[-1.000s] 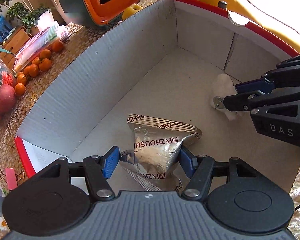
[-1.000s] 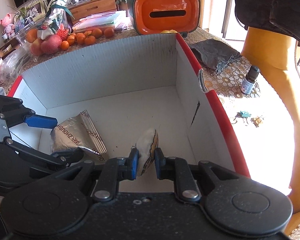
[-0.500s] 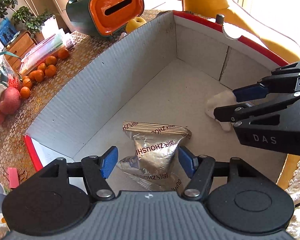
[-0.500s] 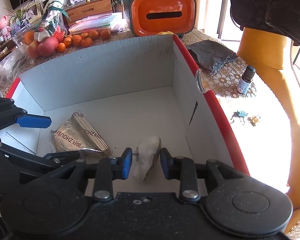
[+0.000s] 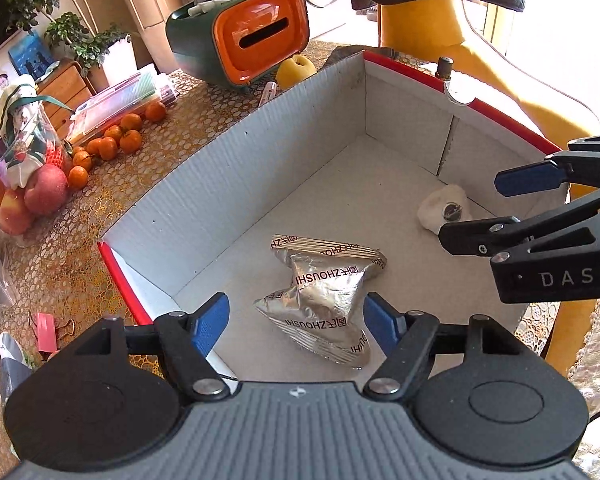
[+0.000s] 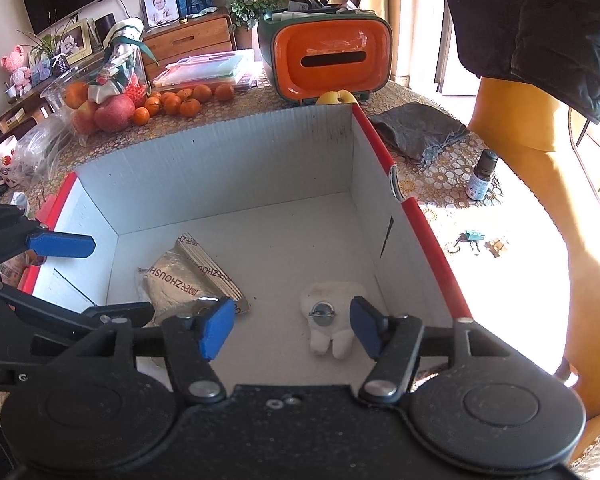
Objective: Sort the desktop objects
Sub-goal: 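Open both grippers to drop the foil bag and plush into the box, then withdraw both tools from the box back toward the cluttered table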
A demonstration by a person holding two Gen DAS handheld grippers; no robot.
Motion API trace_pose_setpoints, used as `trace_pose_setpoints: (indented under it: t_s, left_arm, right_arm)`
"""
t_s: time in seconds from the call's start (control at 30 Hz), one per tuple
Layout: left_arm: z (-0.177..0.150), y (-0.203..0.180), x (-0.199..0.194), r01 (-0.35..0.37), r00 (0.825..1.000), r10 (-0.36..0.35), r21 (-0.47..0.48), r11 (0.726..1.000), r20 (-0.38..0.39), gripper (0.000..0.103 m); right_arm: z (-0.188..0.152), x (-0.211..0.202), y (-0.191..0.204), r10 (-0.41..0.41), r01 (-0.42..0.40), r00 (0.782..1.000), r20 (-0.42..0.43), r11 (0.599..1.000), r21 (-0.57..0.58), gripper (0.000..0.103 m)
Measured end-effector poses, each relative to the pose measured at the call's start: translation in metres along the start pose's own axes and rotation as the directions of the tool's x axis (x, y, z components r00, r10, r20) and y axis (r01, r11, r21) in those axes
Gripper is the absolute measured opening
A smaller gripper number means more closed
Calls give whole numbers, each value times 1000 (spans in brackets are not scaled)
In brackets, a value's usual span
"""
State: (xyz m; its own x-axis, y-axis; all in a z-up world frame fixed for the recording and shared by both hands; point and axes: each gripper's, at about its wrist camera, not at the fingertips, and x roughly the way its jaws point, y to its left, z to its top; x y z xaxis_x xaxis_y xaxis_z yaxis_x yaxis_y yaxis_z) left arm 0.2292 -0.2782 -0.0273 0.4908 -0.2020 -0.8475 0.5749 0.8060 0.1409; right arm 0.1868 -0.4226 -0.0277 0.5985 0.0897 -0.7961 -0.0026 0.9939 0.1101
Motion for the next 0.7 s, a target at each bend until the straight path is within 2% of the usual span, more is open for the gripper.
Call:
trace_pose_setpoints:
  t_s: [0.07, 0.13, 0.4, 0.47, 0.53, 0.7]
  left_arm:
    - [-2, 2, -5, 6, 1000, -6, -15, 1000, 13, 75]
    - [-4, 4, -10, 5, 1000, -5, -28, 1000, 26, 82]
    - [-14, 9, -27, 13, 997, -8, -63, 998, 73, 88]
    - [-16, 10, -33, 15, 996, -8, -71, 997, 90, 91]
    - [-19, 10, -39, 13, 993, -4, -75, 997, 116, 100]
    - [-28, 10, -53, 25, 989, -12, -88, 996, 148, 101]
  right_arm:
    - [-1, -3, -1, 10, -10, 1000, 0, 1000, 9, 69]
    - [-2, -7, -1, 15, -15, 1000, 4, 1000, 17, 72]
    - [-2, -28, -1, 61, -63, 997, 39, 997, 38, 87]
    - [-2, -35, 1, 76, -78, 996, 55, 996, 32, 90]
    - [-2, -43, 5, 88, -89, 993, 74, 996, 22, 94]
    - [-7, -63, 11, 122, -124, 985, 125, 992, 10, 101]
